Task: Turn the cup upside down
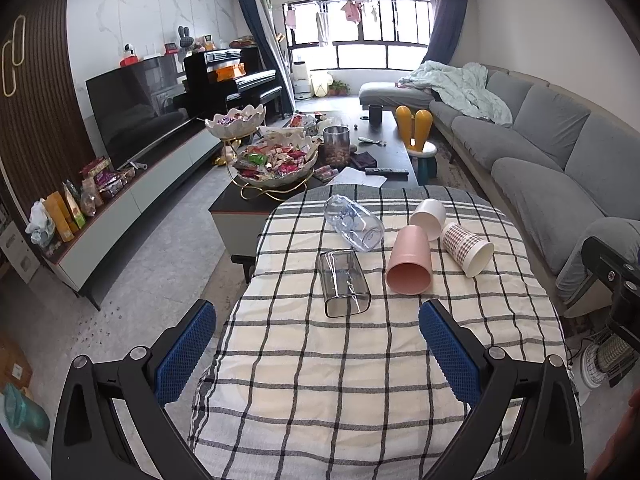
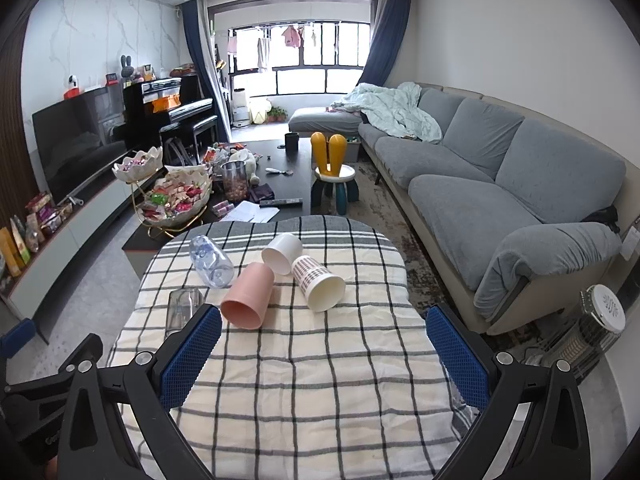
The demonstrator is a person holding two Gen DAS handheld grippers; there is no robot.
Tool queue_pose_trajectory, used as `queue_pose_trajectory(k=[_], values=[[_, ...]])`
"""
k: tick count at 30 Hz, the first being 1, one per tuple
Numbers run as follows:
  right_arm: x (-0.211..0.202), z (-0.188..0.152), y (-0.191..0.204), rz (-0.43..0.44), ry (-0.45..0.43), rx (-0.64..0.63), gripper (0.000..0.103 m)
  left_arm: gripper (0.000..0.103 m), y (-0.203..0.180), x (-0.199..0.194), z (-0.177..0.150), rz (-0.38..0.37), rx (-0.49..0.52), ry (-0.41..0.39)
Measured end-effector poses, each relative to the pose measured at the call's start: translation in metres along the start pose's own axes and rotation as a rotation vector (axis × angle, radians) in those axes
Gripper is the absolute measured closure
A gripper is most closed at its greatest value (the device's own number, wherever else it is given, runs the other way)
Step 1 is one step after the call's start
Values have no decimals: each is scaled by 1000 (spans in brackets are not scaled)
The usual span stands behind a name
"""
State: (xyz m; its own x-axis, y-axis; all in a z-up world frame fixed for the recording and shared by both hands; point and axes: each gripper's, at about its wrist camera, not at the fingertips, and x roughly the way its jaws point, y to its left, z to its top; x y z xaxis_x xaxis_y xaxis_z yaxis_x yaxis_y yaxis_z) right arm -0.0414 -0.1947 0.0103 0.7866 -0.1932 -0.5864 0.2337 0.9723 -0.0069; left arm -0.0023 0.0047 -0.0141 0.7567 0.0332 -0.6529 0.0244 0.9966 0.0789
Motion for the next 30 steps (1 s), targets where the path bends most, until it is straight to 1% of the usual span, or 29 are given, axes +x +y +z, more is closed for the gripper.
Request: queue_pose_trajectory(k=[5, 6, 12, 18, 22, 26, 30], values=[[10, 1, -5, -9, 3, -11, 0, 0, -5, 9, 4, 10, -5, 18], [14, 6, -7, -11, 6, -14, 0, 0, -9, 15, 12, 11, -2, 22], [34, 23, -5, -10, 28, -31, 0, 0, -18, 34, 31, 13, 0, 28], [65, 40, -2, 4, 69, -52, 0, 0, -23, 56, 50, 19, -15, 29], [89, 49, -1, 21, 108, -65, 0, 0, -27, 74, 60, 23, -20, 47], [116, 60, 1, 35, 152, -91, 0, 0, -34, 92, 66, 28, -9, 65], [141, 71, 8, 42, 174, -108, 0, 0, -40, 112, 79, 29, 6, 74]])
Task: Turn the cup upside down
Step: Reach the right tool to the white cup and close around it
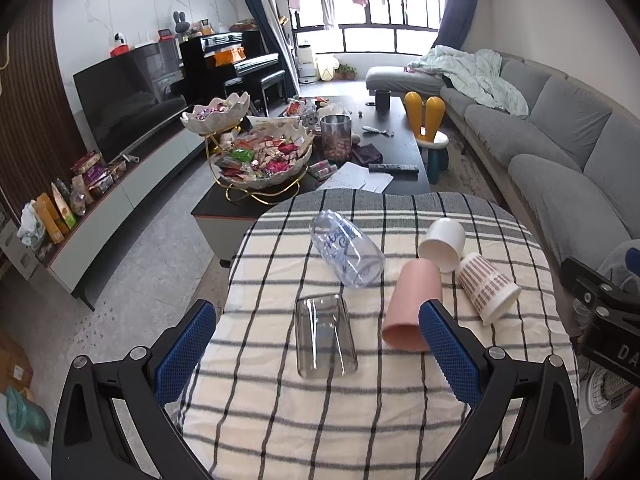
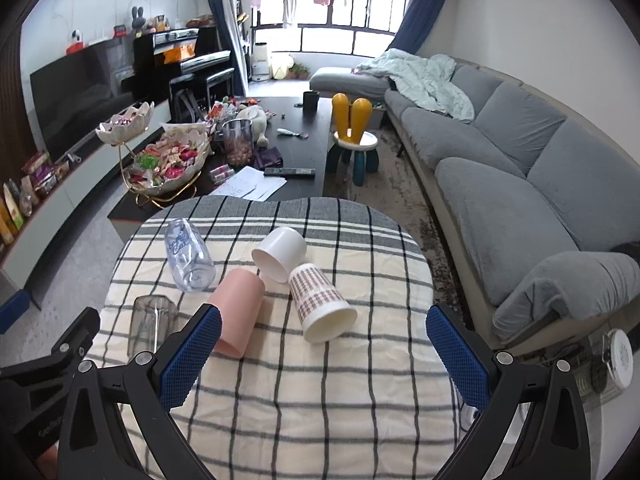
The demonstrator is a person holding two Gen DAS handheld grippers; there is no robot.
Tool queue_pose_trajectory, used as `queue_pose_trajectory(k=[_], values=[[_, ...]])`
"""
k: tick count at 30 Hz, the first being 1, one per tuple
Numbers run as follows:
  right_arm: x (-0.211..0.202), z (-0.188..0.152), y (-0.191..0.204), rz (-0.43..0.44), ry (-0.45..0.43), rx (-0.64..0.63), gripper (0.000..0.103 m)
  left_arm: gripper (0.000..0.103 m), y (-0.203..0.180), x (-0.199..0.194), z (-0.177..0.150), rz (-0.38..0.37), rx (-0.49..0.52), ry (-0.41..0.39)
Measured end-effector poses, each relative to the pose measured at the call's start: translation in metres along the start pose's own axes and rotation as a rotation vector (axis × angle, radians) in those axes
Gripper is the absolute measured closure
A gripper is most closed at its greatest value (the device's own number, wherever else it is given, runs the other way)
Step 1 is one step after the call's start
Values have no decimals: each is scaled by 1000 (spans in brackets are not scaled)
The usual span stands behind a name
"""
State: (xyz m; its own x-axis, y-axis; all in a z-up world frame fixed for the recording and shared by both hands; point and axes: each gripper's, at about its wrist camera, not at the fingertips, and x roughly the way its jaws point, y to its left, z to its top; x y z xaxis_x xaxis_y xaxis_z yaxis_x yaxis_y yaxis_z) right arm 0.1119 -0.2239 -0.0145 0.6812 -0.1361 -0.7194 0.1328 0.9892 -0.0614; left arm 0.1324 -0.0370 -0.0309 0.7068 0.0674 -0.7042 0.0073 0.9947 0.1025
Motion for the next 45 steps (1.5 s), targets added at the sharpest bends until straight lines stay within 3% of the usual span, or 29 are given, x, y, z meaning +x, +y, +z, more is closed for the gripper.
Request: queue_pose_trajectory(k=[11, 20, 24, 33, 45], values=[[101, 54, 13, 52, 153, 141, 0, 0, 9, 59, 61, 17, 79, -57], [191, 87, 24, 74, 339, 230, 1, 0, 14, 144, 104, -55, 108, 12], [229, 92, 26, 92, 450, 285, 1, 0, 20, 168, 112, -64, 92, 16], [282, 84, 28, 85, 604, 375, 2, 0, 27, 201, 119, -103, 49, 40], [309, 84, 45, 61, 642, 349, 22, 0, 39, 218, 114, -104, 19, 68]])
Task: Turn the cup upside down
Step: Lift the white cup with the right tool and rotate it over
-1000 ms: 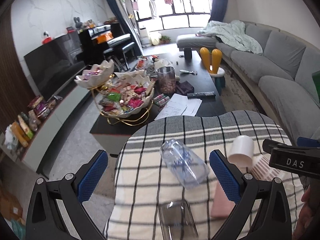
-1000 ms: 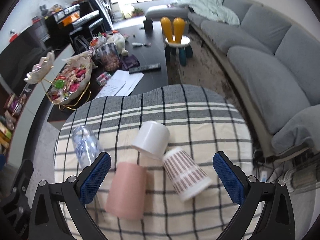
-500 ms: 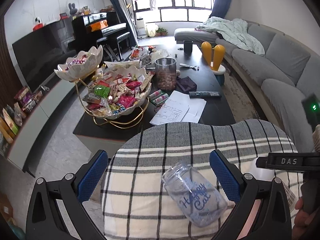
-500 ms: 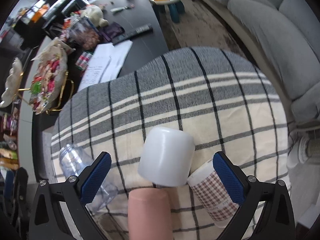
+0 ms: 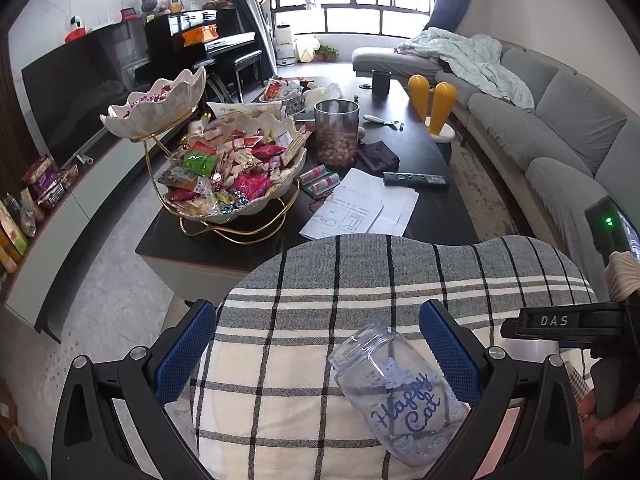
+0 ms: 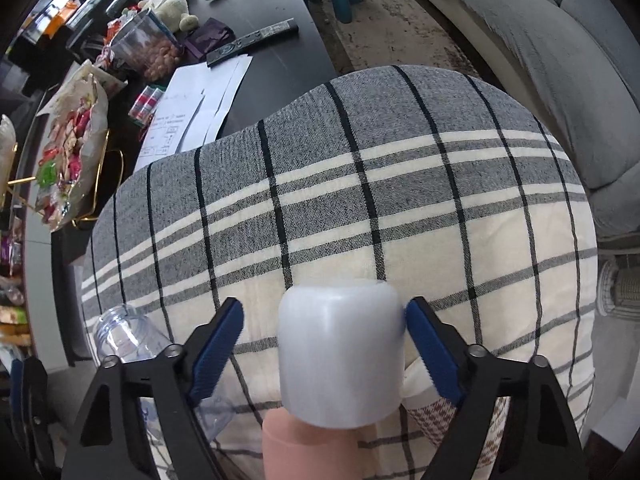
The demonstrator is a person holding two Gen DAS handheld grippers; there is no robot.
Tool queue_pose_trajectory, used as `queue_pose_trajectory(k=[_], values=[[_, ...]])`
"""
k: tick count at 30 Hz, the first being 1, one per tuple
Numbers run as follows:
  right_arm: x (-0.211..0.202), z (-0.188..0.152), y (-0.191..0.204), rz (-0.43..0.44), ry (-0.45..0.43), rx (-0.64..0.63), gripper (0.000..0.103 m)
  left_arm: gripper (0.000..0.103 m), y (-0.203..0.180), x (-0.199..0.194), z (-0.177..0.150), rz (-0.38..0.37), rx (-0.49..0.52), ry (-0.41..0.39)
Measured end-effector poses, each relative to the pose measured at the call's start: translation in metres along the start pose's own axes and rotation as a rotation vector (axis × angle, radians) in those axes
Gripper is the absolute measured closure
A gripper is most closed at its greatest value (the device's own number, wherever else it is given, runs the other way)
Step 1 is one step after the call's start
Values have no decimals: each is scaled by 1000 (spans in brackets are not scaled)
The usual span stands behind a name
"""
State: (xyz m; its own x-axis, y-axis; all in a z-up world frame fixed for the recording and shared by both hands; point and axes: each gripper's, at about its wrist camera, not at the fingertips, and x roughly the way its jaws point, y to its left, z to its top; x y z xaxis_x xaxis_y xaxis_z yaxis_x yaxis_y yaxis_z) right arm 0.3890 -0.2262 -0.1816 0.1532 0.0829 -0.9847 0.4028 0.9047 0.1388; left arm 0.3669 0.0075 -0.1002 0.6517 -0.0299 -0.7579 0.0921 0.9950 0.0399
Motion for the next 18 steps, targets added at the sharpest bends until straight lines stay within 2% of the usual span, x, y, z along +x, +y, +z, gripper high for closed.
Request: queue_pose_trajectory(k=[5, 7, 14, 18], values=[[14, -2, 3, -30, 39, -20, 24, 0, 0, -3, -2, -2, 5, -3], [14, -4, 4, -37, 30, -33, 35, 0, 1, -4, -3, 1, 4, -4], [7, -8, 7, -10, 0, -53, 36, 0, 3, -11, -4, 9, -2, -10], [-17, -16, 5, 7, -47, -66, 36, 0, 5, -23, -6, 12, -6, -12]])
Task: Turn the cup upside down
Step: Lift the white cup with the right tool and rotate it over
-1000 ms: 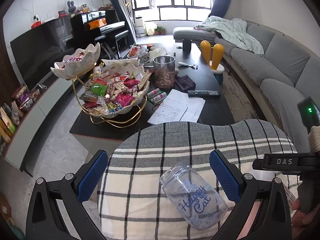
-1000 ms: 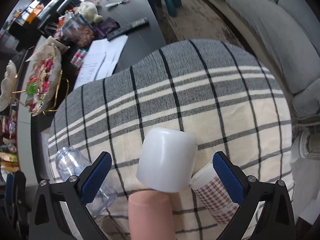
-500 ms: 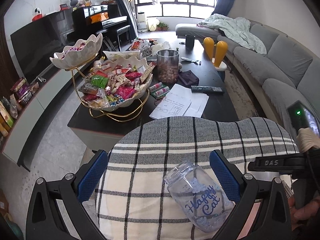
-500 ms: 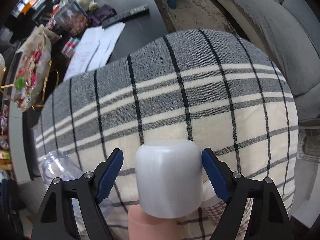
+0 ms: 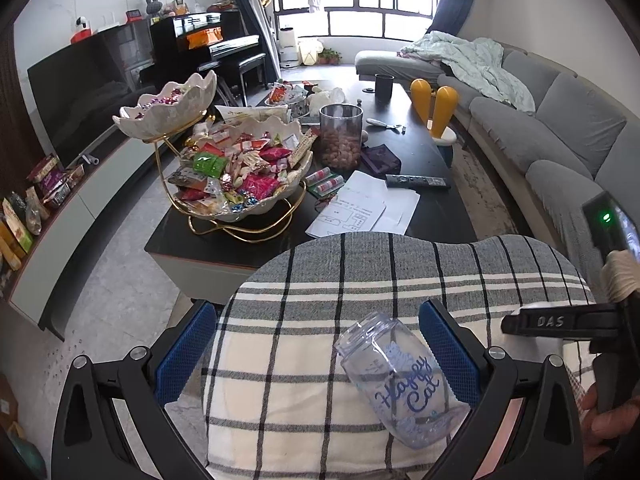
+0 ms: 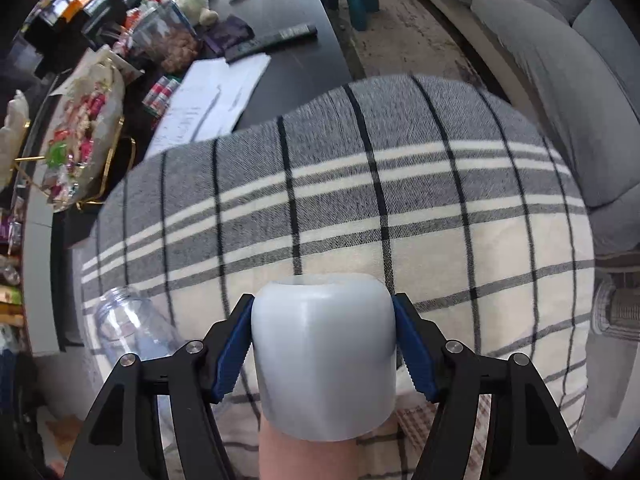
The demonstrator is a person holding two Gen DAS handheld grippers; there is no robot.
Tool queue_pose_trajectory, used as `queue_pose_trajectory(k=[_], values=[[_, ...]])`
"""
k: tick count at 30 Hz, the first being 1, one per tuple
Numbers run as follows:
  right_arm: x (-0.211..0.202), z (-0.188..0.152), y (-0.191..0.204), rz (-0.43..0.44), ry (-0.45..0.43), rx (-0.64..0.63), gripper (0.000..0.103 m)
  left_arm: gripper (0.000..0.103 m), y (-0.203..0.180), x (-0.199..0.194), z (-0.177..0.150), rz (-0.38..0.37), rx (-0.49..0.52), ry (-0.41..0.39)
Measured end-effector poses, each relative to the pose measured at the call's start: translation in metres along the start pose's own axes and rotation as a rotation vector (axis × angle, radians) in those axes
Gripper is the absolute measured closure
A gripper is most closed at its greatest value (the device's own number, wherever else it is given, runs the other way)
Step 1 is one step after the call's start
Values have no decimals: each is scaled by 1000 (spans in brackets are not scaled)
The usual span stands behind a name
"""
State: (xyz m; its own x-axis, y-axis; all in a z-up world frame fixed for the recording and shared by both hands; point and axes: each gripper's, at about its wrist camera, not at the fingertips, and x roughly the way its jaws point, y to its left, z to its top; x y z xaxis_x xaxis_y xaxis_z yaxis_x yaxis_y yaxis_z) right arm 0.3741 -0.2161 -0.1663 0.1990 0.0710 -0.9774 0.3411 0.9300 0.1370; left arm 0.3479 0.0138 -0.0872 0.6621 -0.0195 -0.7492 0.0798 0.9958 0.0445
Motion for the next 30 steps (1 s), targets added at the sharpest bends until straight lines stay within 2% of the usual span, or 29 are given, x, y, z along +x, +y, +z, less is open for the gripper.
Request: queue_pose_trajectory(k=[4, 7, 12, 18, 24, 30], values=[[-30, -15, 3, 26, -31, -19, 36, 0, 2, -27, -6, 3, -1, -17], [-54, -39, 3, 54, -39, -31, 36, 0, 8, -55, -18, 11, -7, -33], [-71, -92, 9, 104, 12, -60, 36, 0, 22, -102, -56, 24, -21, -17], [-68, -169, 12, 145, 103, -92, 35, 0, 40, -150, -111, 49, -17, 21], [-43, -236, 8, 149, 195, -97, 36, 0, 49, -176, -168, 55, -9, 77], [-18, -279, 11, 132, 250, -101, 36, 0, 58, -183, -207, 61, -12, 106]])
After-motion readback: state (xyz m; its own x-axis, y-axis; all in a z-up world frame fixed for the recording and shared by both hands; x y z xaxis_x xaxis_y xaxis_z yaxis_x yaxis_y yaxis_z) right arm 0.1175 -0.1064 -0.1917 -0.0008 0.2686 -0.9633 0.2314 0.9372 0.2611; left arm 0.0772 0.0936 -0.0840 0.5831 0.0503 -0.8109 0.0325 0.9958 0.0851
